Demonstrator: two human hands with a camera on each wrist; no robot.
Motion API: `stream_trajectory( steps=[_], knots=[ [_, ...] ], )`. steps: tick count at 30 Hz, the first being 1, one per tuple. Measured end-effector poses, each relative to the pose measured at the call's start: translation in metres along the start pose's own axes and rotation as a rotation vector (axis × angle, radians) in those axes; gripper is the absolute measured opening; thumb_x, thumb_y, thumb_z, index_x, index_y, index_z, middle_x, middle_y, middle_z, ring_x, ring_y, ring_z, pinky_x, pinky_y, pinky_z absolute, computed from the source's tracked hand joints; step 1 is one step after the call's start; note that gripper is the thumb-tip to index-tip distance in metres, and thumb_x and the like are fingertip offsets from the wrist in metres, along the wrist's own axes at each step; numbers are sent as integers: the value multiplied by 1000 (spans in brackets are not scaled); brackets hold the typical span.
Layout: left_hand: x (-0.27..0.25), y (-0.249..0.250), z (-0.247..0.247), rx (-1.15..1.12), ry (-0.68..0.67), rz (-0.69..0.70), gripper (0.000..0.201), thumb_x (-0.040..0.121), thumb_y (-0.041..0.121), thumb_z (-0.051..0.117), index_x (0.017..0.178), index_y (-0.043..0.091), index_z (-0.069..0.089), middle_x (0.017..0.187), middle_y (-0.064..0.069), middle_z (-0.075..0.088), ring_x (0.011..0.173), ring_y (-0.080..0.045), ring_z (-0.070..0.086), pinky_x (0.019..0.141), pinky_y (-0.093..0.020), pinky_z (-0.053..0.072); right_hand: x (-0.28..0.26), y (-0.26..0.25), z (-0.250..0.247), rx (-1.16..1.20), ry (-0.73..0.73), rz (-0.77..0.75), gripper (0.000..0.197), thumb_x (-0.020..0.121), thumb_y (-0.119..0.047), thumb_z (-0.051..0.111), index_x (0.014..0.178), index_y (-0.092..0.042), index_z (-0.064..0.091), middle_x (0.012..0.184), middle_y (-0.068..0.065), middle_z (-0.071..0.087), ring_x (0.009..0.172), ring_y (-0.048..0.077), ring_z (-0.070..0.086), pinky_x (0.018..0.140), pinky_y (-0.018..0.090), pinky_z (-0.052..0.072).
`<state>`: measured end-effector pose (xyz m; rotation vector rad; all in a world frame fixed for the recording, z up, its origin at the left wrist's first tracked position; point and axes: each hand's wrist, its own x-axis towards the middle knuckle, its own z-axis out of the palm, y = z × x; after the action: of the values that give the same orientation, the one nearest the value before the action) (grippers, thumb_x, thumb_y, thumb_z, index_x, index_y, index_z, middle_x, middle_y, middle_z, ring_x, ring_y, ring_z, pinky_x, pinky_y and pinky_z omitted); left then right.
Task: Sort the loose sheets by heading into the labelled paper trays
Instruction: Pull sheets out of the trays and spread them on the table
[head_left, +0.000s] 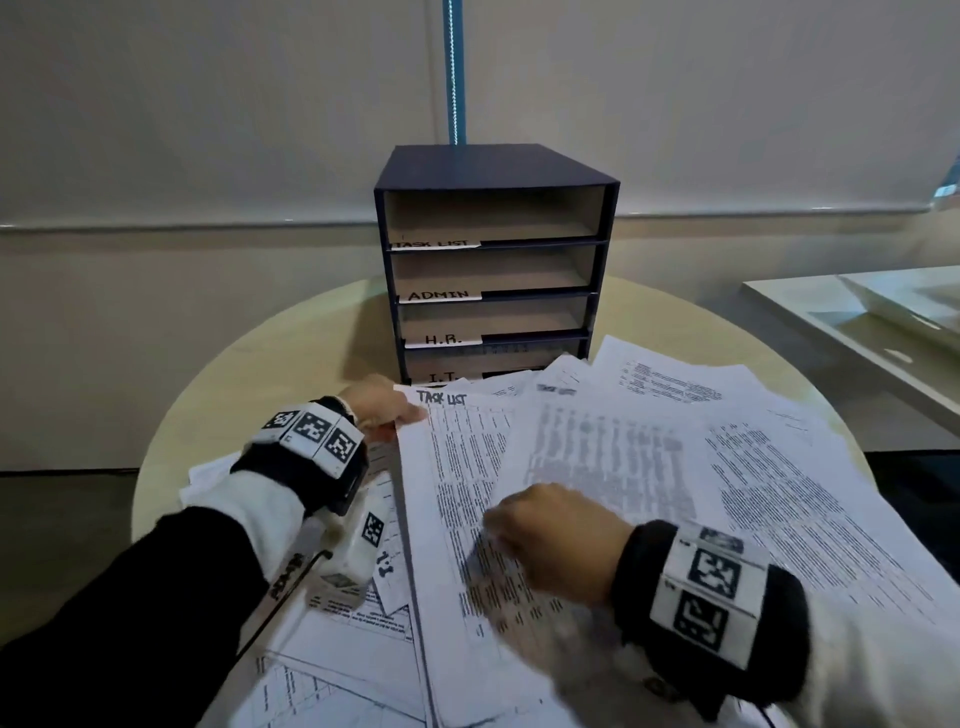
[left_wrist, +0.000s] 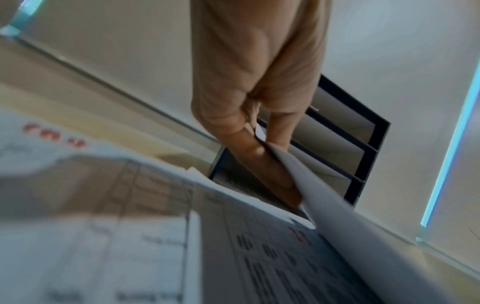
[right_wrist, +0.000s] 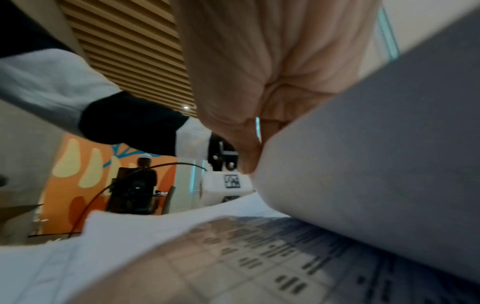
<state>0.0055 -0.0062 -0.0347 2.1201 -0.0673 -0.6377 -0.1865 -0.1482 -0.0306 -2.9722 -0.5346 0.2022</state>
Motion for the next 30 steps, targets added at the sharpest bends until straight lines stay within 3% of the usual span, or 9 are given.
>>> stream_trajectory(
  steps=[3,6,9,12,14,17,21,26,30],
  knots=[
    [10,-4,12,-199,61,18,9,90,-1,53,83,5,53,93,-17,58,81,-28,57,94,-42,48,-1,-10,7,39,-14,-210,12,81,2,49,85,-8,54,96,19,61,87,36,57,68,38,41],
    [13,-8,16,-239,26,-25,17,94,4,48,107,-6,53,110,-19,60,92,-32,60,89,-41,47,4,-5,16,166,-30,-330,22,90,-20,49,87,-3,63,90,16,66,81,36,60,69,38,49],
    [20,-13,19,-302,6,-29,21,92,0,49,112,-5,52,110,-17,63,102,-29,58,97,-46,46,21,10,12,281,-61,-211,49,92,-49,40,87,-9,67,89,9,69,79,25,62,74,36,52],
    [17,-12,21,-330,66,31,22,89,2,56,109,-7,54,108,-20,64,103,-33,60,98,-49,45,51,32,-4,268,21,-24,34,92,-40,48,106,-12,63,111,7,64,97,19,59,93,37,47],
    [5,-6,22,-408,73,68,24,88,0,56,111,-8,56,109,-23,65,98,-35,64,88,-48,52,69,46,-18,221,160,89,37,90,-28,56,123,-12,52,131,5,51,118,20,50,106,32,38],
    [0,-4,21,-455,49,146,22,90,-6,52,111,-5,58,93,-15,67,69,-19,67,55,-26,55,88,64,-35,250,266,218,71,81,-22,67,141,-13,30,150,3,28,134,21,33,112,36,29],
    [0,1,15,-296,94,228,18,89,4,58,107,0,61,92,-6,66,52,-3,58,45,-15,45,99,76,-49,185,262,290,97,72,-28,76,147,-18,16,156,0,13,143,21,15,114,49,23],
    [0,3,12,-137,96,315,31,83,21,67,103,-2,64,101,-17,68,90,-32,64,86,-42,51,100,73,-54,41,367,301,53,83,-25,64,131,-18,41,137,2,42,129,20,33,109,46,21],
    [8,0,13,-254,115,275,17,93,19,53,95,4,61,91,-16,59,84,-25,54,78,-35,45,88,75,-50,-12,484,257,8,87,-15,57,89,-19,50,99,-6,50,109,18,44,104,39,22]
  ],
)
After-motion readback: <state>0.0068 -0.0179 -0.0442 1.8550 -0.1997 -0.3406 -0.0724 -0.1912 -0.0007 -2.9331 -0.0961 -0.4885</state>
